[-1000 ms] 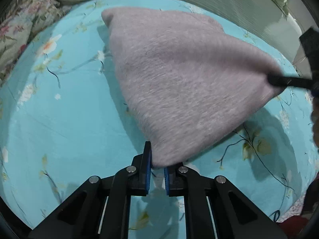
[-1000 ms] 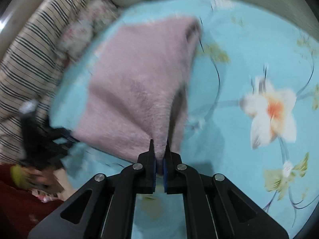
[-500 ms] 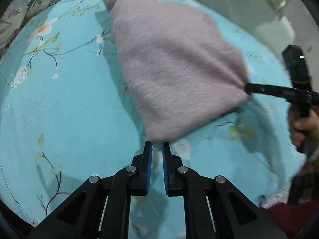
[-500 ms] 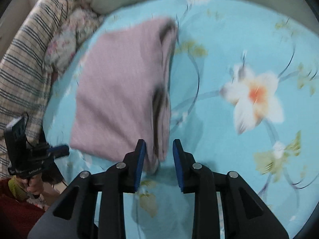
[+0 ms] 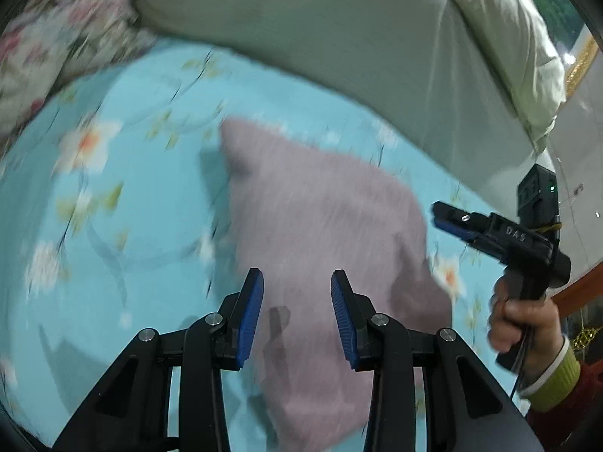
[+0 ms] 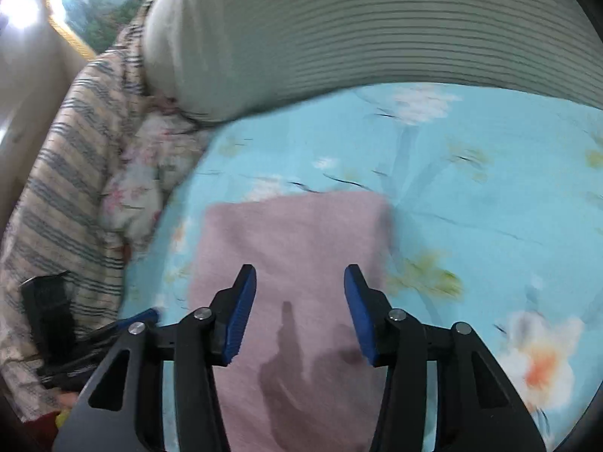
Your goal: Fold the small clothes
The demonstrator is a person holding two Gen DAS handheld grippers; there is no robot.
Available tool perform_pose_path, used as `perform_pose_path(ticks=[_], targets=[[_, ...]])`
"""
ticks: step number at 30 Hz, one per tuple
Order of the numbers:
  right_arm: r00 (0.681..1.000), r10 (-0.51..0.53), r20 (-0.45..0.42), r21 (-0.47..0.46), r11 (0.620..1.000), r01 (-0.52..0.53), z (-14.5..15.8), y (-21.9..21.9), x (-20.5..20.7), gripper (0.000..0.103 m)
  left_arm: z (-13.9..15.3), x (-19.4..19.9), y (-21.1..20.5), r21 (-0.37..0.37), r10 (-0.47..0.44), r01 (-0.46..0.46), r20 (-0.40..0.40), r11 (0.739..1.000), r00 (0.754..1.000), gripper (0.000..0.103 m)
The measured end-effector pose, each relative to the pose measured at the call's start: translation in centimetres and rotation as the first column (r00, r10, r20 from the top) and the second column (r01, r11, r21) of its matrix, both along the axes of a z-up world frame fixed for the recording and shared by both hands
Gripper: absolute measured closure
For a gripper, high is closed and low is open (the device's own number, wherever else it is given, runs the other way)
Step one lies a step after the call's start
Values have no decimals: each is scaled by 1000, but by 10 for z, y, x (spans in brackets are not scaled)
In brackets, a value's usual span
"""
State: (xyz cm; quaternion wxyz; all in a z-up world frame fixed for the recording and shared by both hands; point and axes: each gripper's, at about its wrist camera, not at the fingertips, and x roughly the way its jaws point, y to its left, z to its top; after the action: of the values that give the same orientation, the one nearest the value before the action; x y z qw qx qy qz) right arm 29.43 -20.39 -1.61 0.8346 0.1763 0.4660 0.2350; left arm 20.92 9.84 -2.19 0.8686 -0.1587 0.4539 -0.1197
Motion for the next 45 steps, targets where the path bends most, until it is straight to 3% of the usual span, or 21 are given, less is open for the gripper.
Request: perform_pose_path(ticks=[2,4,5,7,10,13,17,21,24,27,31,35,38,45], targets=[[997,72,-21,14,997,-71,-7,18,13,58,-1,16,-4,13,-4,4,1,1000,1000,65],[996,72,-60,-95,993,-77,-25,29,22,62,-12,41,-5,9,-2,2,-23,1000,1000,67],[996,47,-76,-149,987,-58,-36,27,27,70,-18,50,-4,6,6,-6,-34,1000,999,67],[993,-24,-119,-191,982,1,-62,12,37,103,-29,72,-2,12,37,-36,-65,999,997,67],[985,-86,-149,-101,992,72,-77,-9,45,103,-57,110,-3,46,62,-55,-154,997,986,65],[990,-71,-121,-149,988,52,-72,-3,44,103,-73,133,-2,85,80,-65,-189,994,979,62],[987,-112,-115,-151,984,94,-64,-11,44,103,-72,137,-1,126,94,-72,-185,989,978,61],[977,-177,-118,-189,970,153,-57,-25,43,102,-54,119,-1,201,123,-94,-133,975,983,63],[985,-157,-77,-135,980,146,-35,-28,31,100,-36,95,1,150,111,-97,-85,984,990,69],[996,-56,-69,-74,996,51,-23,-11,25,100,-21,60,-14,51,12,-10,-42,999,999,69],[993,35,-109,-117,992,-48,-30,16,30,100,-37,21,-45,-13,-73,73,-84,997,994,69],[987,-84,-140,-200,978,55,-52,-1,35,101,-65,-4,-61,41,-85,91,-130,995,988,70],[984,-115,-136,-171,981,91,-46,-13,26,100,-69,-11,-70,96,-94,106,-122,990,988,71],[996,73,-50,-127,989,-79,0,-10,-48,100,-43,-23,-58,53,-83,89,-106,995,991,70]])
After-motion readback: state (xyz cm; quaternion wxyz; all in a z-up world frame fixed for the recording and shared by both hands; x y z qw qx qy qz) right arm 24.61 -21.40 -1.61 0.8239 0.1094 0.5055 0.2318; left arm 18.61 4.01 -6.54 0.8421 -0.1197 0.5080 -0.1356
